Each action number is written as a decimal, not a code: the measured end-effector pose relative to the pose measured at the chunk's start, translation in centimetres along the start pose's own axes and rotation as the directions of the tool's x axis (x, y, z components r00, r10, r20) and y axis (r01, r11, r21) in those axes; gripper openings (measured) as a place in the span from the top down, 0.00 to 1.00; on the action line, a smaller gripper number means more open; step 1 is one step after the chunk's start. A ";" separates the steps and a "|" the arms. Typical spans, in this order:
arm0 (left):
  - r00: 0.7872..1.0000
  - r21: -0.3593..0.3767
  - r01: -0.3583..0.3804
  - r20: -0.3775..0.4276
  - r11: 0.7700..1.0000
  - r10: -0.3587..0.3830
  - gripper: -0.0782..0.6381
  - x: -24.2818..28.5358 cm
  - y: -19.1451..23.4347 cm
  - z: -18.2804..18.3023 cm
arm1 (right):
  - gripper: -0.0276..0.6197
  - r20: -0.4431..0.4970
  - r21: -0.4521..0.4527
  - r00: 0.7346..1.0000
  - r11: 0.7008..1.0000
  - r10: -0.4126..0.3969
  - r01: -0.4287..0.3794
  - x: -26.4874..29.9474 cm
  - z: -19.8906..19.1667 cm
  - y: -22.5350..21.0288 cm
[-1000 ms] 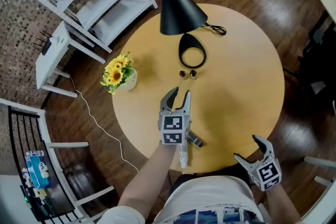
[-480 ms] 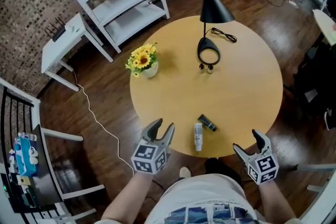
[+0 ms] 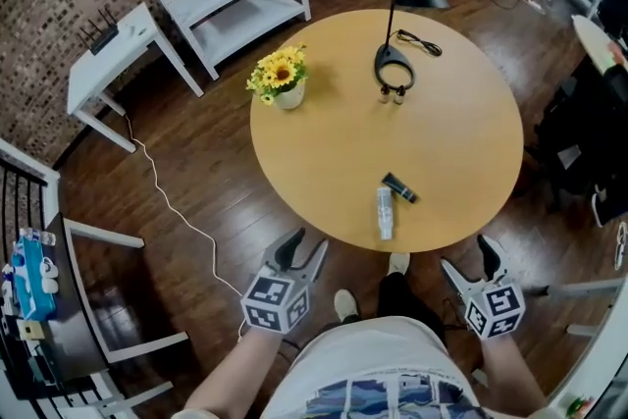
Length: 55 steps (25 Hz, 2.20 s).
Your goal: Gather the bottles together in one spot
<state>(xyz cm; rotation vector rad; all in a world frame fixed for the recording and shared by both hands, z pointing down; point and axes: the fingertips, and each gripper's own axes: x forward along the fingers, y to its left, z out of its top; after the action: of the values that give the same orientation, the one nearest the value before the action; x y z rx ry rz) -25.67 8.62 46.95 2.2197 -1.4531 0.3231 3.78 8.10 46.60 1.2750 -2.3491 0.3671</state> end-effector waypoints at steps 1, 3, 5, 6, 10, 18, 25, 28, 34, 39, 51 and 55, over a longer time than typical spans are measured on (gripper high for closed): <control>1.000 -0.003 0.013 -0.005 1.000 -0.013 0.66 -0.4 -0.2 -0.3 | 0.33 -0.005 0.003 1.000 1.000 -0.004 0.004 -0.4 -0.3 0.6; 0.999 -0.014 0.041 -0.015 0.999 -0.041 0.66 -1.1 -1.0 -0.9 | 0.33 -0.014 0.005 1.000 1.000 -0.015 0.015 -1.2 -0.6 1.6; 0.998 -0.021 0.062 -0.028 0.998 -0.062 0.66 -1.9 -1.8 -1.5 | 0.33 -0.019 0.005 0.999 1.000 -0.026 0.026 -1.8 -0.8 2.4; 0.997 -0.022 0.068 -0.033 0.997 -0.069 0.66 -2.3 -2.2 -1.8 | 0.33 -0.019 0.002 0.999 0.999 -0.032 0.033 -2.1 -0.8 2.7; 0.996 -0.014 0.077 -0.050 0.997 -0.078 0.66 -3.6 -3.1 -2.8 | 0.33 -0.021 -0.005 0.999 0.999 -0.042 0.042 -3.0 -1.0 3.7; 0.995 -0.053 0.101 -0.022 0.993 -0.102 0.64 -4.8 -2.8 -3.2 | 0.33 -0.047 -0.039 0.999 0.999 0.002 -0.004 -2.6 -1.5 5.5; 0.998 -0.063 0.056 -0.017 0.996 -0.057 0.64 -6.1 -1.2 -4.3 | 0.35 -0.100 -0.080 0.994 0.995 0.045 -0.054 1.7 -4.1 4.1; 0.999 -0.072 0.028 -0.035 0.997 -0.031 0.64 -6.8 -0.5 -5.1 | 0.35 -0.134 -0.089 0.989 0.993 0.059 -0.071 4.6 -5.7 2.9; 0.997 -0.097 -0.031 -0.067 0.995 0.024 0.64 -6.6 0.9 -5.9 | 0.47 -0.196 -0.186 0.977 0.975 0.084 -0.121 11.6 -6.6 1.0; 0.996 -0.161 -0.053 -0.083 0.986 0.040 0.64 -5.0 1.2 -5.1 | 0.47 -0.300 -0.270 0.947 0.941 0.118 -0.203 18.8 -7.8 -0.4; 0.984 -0.187 -0.137 -0.140 0.973 0.111 0.64 4.1 -0.4 -1.3 | 0.77 -0.449 -0.210 0.838 0.875 0.310 -0.436 26.8 -10.2 -2.8; 0.985 -0.156 -0.099 -0.156 0.983 0.075 0.64 9.2 -2.9 1.1 | 0.76 -0.409 -0.151 0.846 0.889 0.341 -0.432 25.5 -9.2 -5.3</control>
<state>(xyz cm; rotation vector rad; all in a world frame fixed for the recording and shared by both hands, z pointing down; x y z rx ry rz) -19.23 1.68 49.32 1.9624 -1.4442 0.3769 -1.66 -9.28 67.37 0.5466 -2.2213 0.3967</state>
